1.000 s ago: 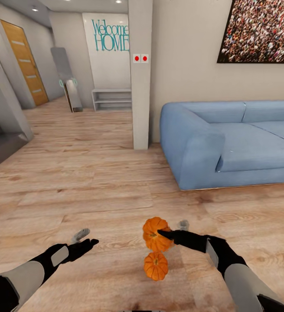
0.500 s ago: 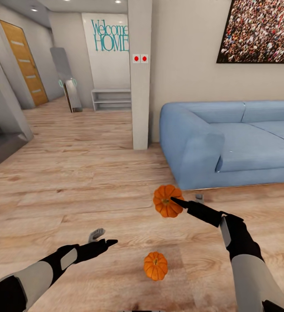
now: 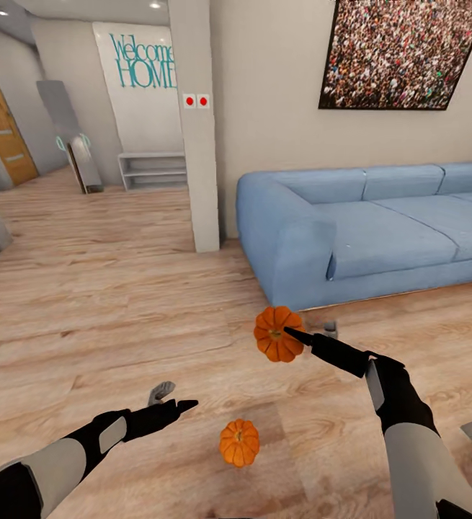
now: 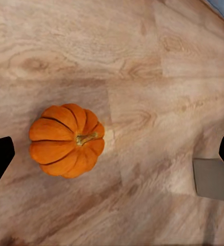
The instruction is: Place each of the two pumpkins and all three candles from the living room inside a cabinet in the living room (use any cabinet), then make sure every cabinet is closed, and position the cauldron so it is next to a table in the living room.
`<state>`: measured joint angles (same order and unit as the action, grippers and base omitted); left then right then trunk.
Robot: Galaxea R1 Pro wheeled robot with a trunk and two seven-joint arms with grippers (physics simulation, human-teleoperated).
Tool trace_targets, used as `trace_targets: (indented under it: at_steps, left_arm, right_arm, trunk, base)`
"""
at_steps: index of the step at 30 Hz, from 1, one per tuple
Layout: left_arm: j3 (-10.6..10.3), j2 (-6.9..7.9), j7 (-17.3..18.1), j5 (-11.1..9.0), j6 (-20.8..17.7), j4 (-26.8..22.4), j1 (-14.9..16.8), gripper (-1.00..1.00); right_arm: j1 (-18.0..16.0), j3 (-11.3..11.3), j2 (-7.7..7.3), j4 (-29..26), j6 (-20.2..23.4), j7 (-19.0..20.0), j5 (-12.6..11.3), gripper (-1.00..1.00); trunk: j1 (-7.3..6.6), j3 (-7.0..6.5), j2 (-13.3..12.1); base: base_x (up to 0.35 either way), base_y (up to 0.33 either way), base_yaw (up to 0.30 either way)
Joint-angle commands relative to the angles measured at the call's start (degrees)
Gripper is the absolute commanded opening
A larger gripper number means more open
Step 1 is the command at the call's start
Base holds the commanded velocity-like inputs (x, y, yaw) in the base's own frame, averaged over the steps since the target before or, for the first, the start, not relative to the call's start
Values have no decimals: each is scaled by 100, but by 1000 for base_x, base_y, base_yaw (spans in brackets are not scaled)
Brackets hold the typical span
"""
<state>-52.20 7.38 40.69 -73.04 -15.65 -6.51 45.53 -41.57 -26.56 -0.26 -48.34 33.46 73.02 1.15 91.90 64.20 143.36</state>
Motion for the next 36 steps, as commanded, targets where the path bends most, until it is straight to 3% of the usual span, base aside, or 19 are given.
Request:
trace_targets:
  at_steps: [1,7,23,26,29,30,32,33,36]
  left_arm:
    - [0,3,4,0,0,0,0,100]
    - [-1,68,10,0,1,0,0,100]
    - [-1,97,11,9,1,0,8,100]
    - [-1,105,10,1,1,6,8,100]
    - [24,330,15,-55,-7,11,8,100]
    - [48,467,-13,-68,-15,21,8,100]
    - [53,486,-22,-71,-16,74,8,100]
    - [59,492,-25,-78,-10,172,8,100]
    - [61,491,-19,-79,-8,189,8,100]
  right_arm:
    - [-1,-1,0,6,10,2,-10,-100]
    - [-1,2,0,17,19,2,-10,-100]
    - [-1,2,5,21,20,28,-19,-100]
    - [-1,2,0,18,251,33,-140,-100]
    - [-1,10,6,17,348,32,-149,-100]
    - [-1,33,9,17,360,10,-143,-100]
    - [-1,36,14,12,370,-9,-135,-100]
    - [-1,37,128,-10,375,-28,-107,-100]
    - [-1,37,166,-16,373,-32,-100,-100]
  trunk:
    - [0,-5,0]
    - [0,-30,0]
    - [41,256,21]
    - [49,310,25]
    - [57,365,29]
    - [59,386,31]
    - [64,430,33]
    - [67,453,35]
    - [75,519,39]
  base:
    - [0,0,-270]
    - [0,0,-271]
    - [0,0,-270]
    - [0,0,-271]
    - [0,0,-252]
    - [0,0,-31]
    - [0,0,22]
    - [0,0,240]
    - [0,0,270]
